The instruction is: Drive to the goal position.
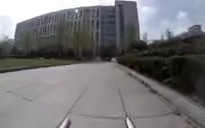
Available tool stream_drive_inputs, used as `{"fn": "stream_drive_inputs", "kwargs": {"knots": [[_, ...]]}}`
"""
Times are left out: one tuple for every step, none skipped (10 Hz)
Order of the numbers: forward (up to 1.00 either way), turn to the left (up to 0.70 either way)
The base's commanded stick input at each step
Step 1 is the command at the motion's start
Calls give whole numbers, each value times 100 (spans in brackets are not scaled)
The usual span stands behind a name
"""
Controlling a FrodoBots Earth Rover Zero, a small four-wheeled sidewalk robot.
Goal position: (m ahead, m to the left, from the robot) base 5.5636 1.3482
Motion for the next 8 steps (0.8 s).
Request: {"fn": "stream_drive_inputs", "kwargs": {"knots": [[98, -24], [26, -7], [0, 0], [0, 0], [0, 0], [0, 0], [0, 0], [0, 0]]}}
